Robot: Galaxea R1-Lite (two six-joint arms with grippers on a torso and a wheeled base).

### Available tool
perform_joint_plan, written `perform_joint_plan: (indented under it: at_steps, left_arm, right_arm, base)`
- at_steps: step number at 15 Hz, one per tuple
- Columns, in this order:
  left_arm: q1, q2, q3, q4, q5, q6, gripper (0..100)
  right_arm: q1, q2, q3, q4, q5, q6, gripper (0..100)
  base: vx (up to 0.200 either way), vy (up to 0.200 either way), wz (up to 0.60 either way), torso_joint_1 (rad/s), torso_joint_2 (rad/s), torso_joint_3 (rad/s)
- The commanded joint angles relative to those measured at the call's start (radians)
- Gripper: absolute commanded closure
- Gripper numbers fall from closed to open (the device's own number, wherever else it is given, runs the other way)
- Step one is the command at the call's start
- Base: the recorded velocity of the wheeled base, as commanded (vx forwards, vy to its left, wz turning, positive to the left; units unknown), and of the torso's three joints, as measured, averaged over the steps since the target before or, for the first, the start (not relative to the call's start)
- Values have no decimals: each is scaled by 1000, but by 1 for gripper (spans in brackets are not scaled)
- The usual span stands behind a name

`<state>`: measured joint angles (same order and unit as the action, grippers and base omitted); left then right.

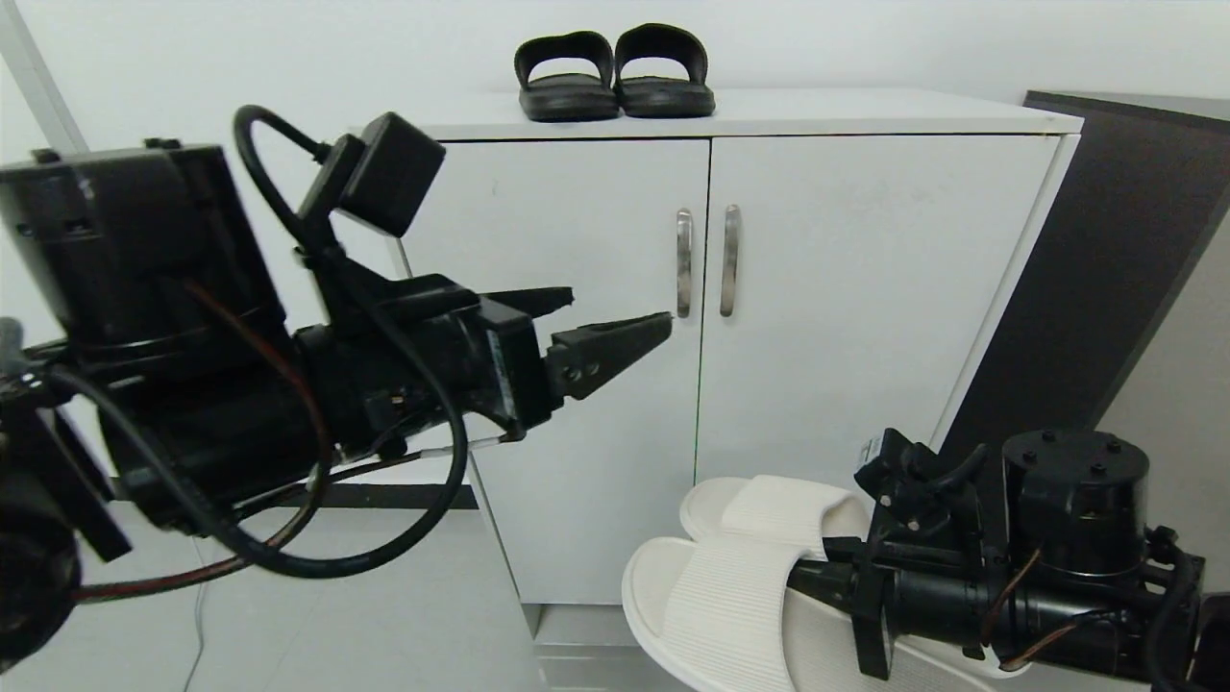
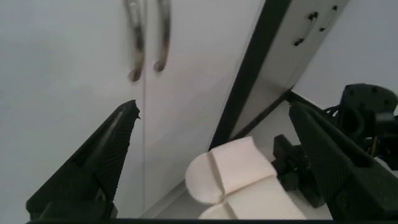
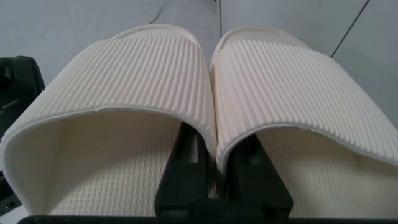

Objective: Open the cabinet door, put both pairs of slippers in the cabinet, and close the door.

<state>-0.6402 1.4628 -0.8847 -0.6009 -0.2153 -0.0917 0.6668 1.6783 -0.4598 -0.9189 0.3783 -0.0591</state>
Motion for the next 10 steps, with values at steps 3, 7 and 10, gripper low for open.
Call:
perform_joint_plan:
  at_steps: [3,7,10]
  left_arm:
    - [-7,148,-175,44,-111,-6,0]
    - [-19,251,-343,93,-234,-108,0]
    - [-19,330,-453,101,-269,-141,0]
  right_arm:
    - [-1,17,0,-1,1,1,100]
    - [-1,12,0,-1,1,-1,100]
    - [0,11,0,-1,-1,-1,100]
  base:
    - [0,0,0,0,0,0]
    - [0,0,0,0,0,0]
    - [0,0,0,0,0,0]
